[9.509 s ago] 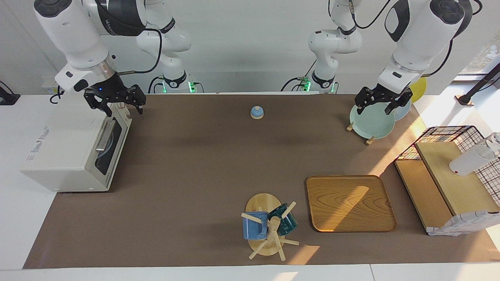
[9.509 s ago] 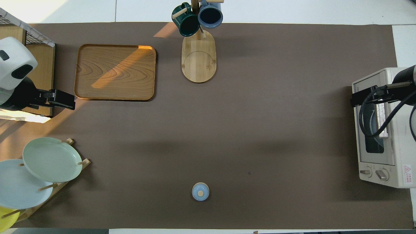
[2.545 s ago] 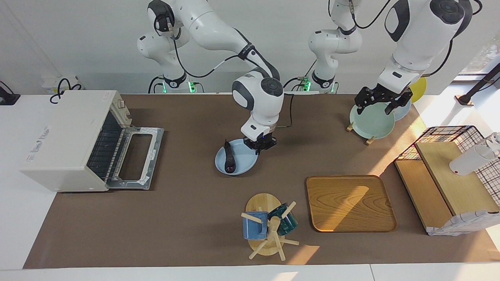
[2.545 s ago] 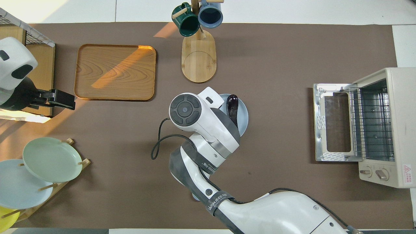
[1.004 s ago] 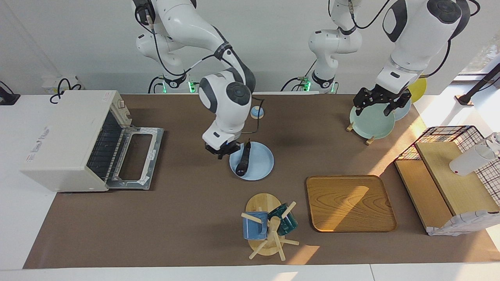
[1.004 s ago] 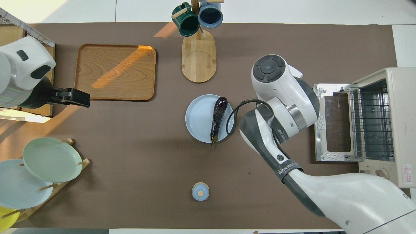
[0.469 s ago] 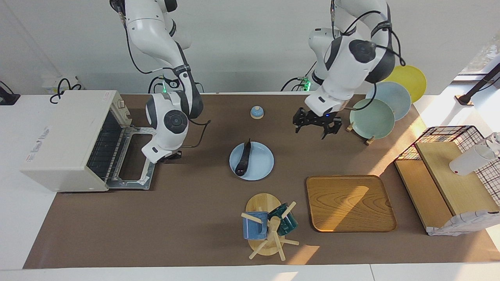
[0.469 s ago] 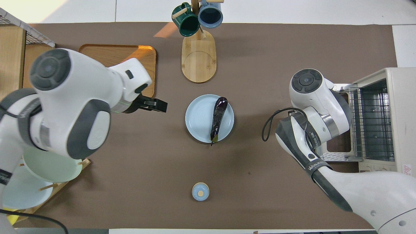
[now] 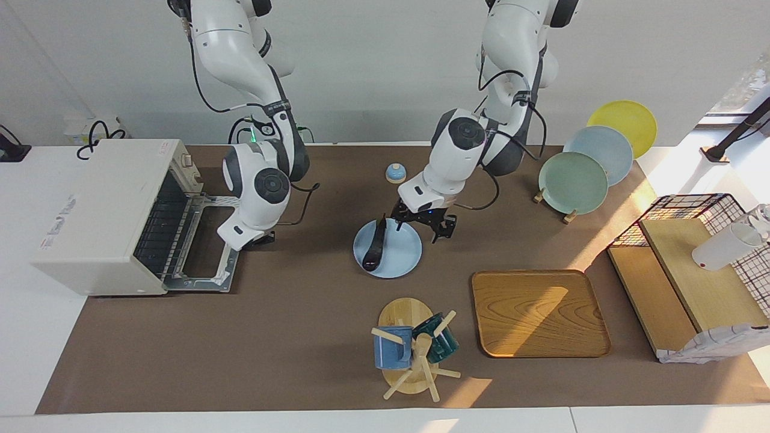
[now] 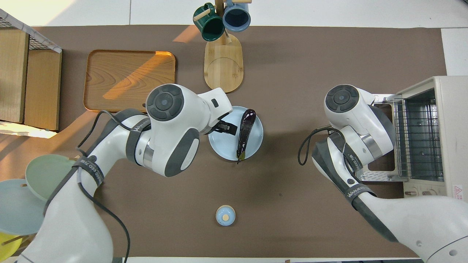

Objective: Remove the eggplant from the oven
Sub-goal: 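Reach the left gripper to the eggplant while the right gripper withdraws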

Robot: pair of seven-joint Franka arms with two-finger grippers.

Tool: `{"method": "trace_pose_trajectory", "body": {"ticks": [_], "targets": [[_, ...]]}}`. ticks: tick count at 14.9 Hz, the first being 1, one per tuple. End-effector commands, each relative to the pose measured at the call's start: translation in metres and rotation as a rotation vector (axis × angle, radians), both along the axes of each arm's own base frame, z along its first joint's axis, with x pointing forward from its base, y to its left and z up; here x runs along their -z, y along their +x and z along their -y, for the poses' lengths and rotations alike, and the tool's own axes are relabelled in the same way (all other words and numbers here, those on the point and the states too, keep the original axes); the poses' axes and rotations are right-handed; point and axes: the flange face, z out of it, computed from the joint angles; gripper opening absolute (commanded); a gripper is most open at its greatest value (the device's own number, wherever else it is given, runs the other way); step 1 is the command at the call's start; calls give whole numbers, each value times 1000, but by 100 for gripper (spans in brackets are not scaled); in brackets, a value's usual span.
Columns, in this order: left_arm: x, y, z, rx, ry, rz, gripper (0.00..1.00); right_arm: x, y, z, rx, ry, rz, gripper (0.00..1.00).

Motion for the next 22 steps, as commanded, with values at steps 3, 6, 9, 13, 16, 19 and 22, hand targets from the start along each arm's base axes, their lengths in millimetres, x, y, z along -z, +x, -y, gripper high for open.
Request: {"method": "trace_pose_trajectory", "body": {"ticks": [3, 6, 9, 13, 16, 19, 22], "targets": [[33, -6, 40, -15, -25, 18, 100, -46, 13, 19, -105, -47, -46, 0], [38, -14, 52, -18, -45, 1, 100, -93, 11, 44, -111, -42, -35, 0], [42, -25, 63, -11, -50, 4, 100, -122, 3, 74, -94, -30, -57, 0], [53, -34, 69, -24, -52, 7, 99, -142, -5, 103, -73, 28, -70, 0], [57, -34, 66, -33, -54, 11, 93, -160, -14, 117, -45, 22, -79, 0], [57, -32, 64, -38, -52, 10, 73, -189, -26, 131, -34, 66, -68, 0], [56, -29, 60, -44, -51, 8, 47, -245, -32, 124, 15, 176, -7, 6]]}}
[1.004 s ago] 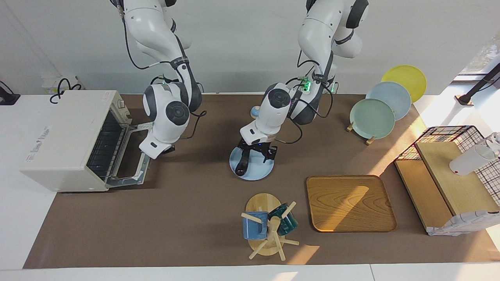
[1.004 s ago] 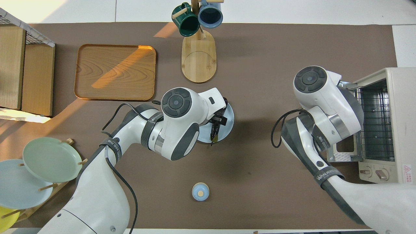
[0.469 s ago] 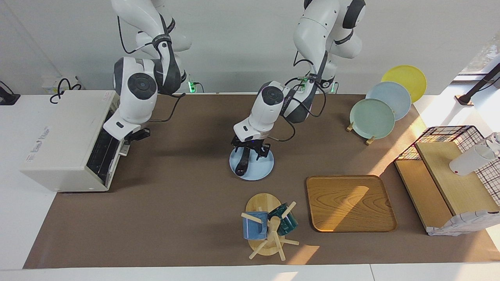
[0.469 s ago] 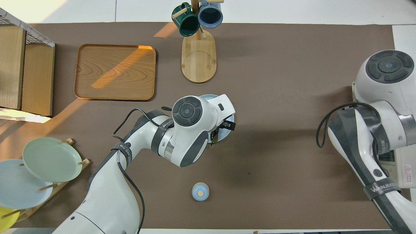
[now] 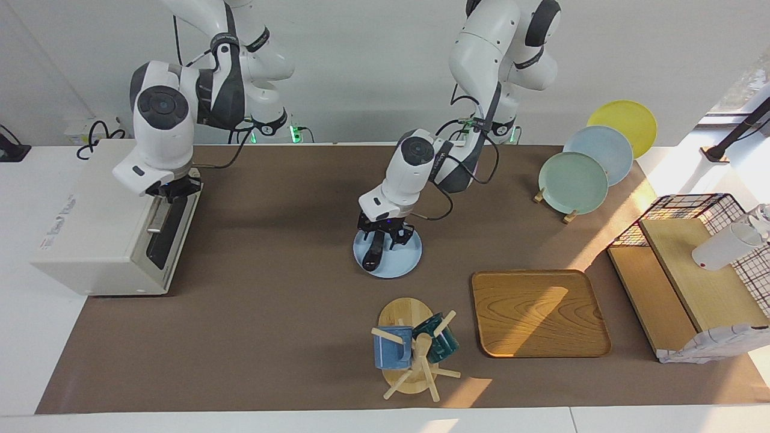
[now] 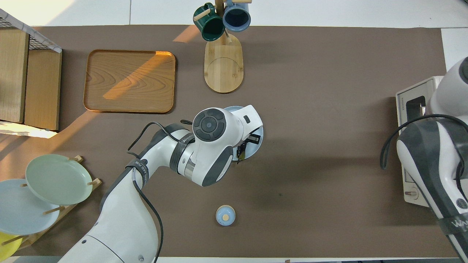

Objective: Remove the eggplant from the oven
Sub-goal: 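Reach the left gripper to the eggplant while the right gripper withdraws, then grasp the eggplant with the left gripper and lift it off the plate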

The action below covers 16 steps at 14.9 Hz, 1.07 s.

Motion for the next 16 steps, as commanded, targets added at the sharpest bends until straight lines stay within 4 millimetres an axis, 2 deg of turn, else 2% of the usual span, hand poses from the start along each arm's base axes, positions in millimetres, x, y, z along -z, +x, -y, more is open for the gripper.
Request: {"method": "trace_pose_trajectory", "body": {"ticks": [1, 2, 4, 5, 6, 8, 10, 13, 16], "targets": [[1, 0, -5, -21, -8, -3, 37, -56, -6, -7, 6, 136, 45, 12], [2, 1, -5, -22, -6, -7, 29, -66, -2, -12, 17, 192, 63, 17], [1, 0, -5, -20, -2, -14, 13, -63, 2, -20, 43, 291, 75, 22], [0, 2, -7, -21, 0, -18, 3, -63, 1, -25, 56, 338, 74, 50], [-3, 2, -7, -23, 1, -21, 0, -63, 1, -25, 61, 346, 75, 100], [-14, 10, -20, -40, 5, -30, 0, -63, 1, -17, 87, 347, 77, 100], [-36, 22, -38, -59, 8, -40, 0, -63, 5, -7, 105, 355, 94, 100], [-73, 46, -74, -103, 6, -54, 0, -68, 25, -8, 111, 355, 48, 100], [-91, 76, -114, -160, 8, -61, 0, -74, 23, -26, 96, 331, 61, 100]]}}
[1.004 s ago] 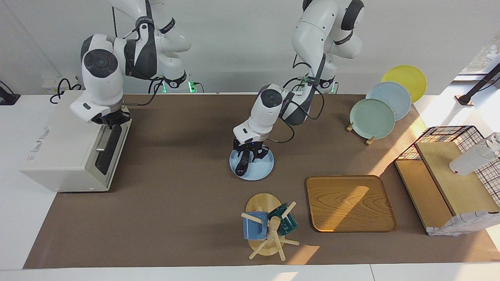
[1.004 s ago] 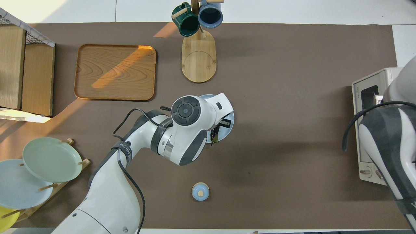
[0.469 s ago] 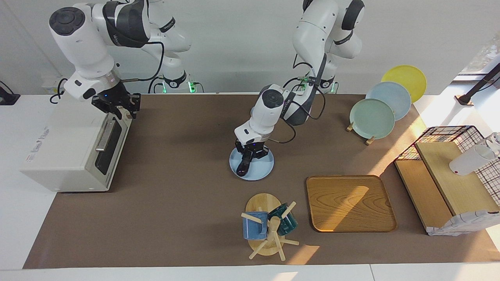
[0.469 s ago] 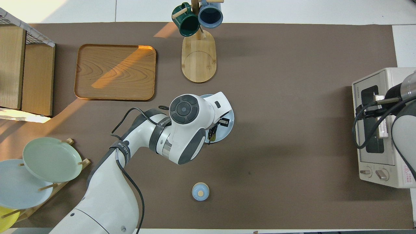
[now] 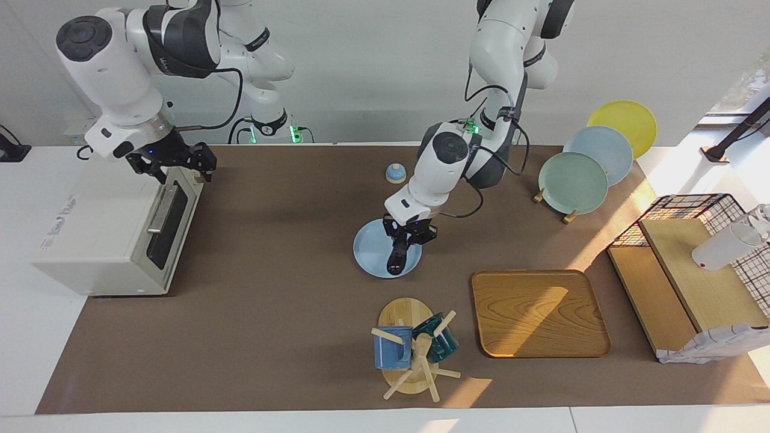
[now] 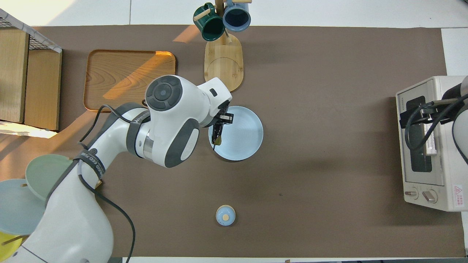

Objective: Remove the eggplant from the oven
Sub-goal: 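Grasp the eggplant with the left gripper and lift it off the plate, then carry the eggplant to the wooden tray and lower it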

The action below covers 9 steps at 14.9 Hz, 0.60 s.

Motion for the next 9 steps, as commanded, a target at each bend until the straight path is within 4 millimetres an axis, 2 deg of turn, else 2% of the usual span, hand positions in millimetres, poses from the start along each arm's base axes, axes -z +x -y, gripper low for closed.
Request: {"method": "trace_pose_trajectory", "body": {"ticks": [1, 2, 4, 7, 9], "targets": [[-17, 27, -40, -43, 0, -12, 0, -5, -3, -11, 28, 4, -11, 100], [-25, 38, -54, -50, -1, -11, 0, -4, -8, -11, 36, 3, -16, 100], [-35, 68, -101, -97, -2, 1, 0, -2, -14, -10, 38, 5, -24, 100], [-31, 95, -167, -142, 24, 23, 0, -3, -13, 3, 61, 8, -18, 100], [-22, 106, -197, -187, 34, 14, 0, -6, -14, 6, 64, 21, -12, 100]]}}
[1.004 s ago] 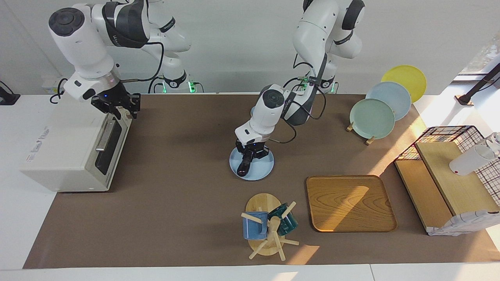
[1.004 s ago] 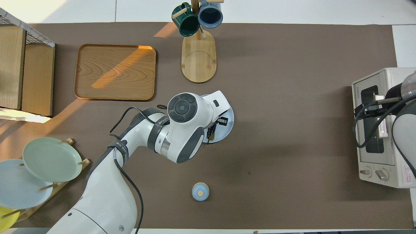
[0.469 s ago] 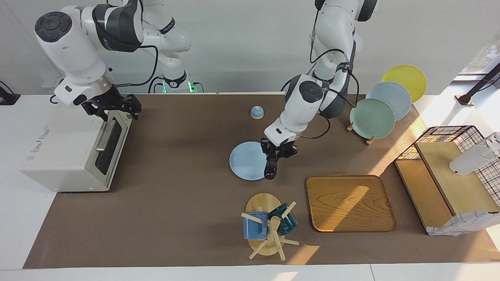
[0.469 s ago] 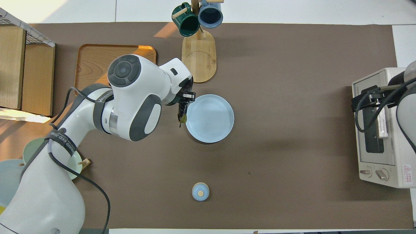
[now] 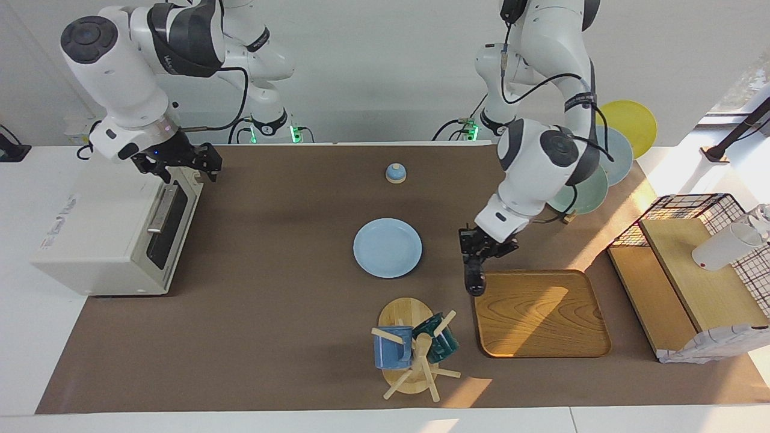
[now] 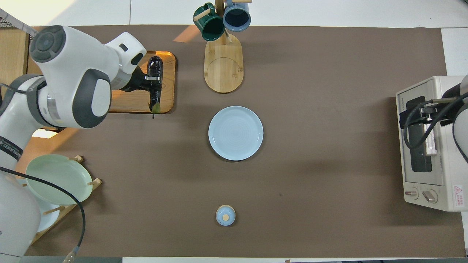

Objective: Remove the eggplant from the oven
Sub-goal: 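Carry the eggplant to the wooden tray and lower it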

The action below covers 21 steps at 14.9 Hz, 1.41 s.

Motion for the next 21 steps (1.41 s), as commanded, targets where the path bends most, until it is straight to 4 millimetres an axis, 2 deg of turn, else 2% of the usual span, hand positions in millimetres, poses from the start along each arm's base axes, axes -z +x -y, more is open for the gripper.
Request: {"method": "trace_pose_trajectory", "body": {"ticks": [1, 3, 5, 7, 12, 17, 18, 19, 21], "targets": [[14, 16, -27, -25, 19, -9, 0, -12, -11, 6, 19, 29, 20, 100], [43, 25, -34, -4, 61, -6, 0, -15, -14, 9, 33, 30, 23, 100], [70, 34, -61, -22, 95, -3, 0, -15, -13, 9, 34, 28, 25, 100], [89, 36, -74, -10, 117, -18, 0, -16, -14, 11, 37, 28, 26, 100], [97, 34, -85, -19, 118, -18, 0, -16, -14, 12, 36, 29, 23, 100], [94, 39, -86, 38, 120, 40, 0, -16, -14, 8, 30, 29, 23, 100], [96, 39, -88, 43, 122, 39, 33, -15, -15, 9, 31, 29, 20, 100], [93, 39, -89, 44, 123, 33, 99, -16, -14, 10, 33, 29, 23, 100], [85, 38, -92, 44, 125, 25, 100, -16, -14, 11, 34, 29, 23, 100]]}}
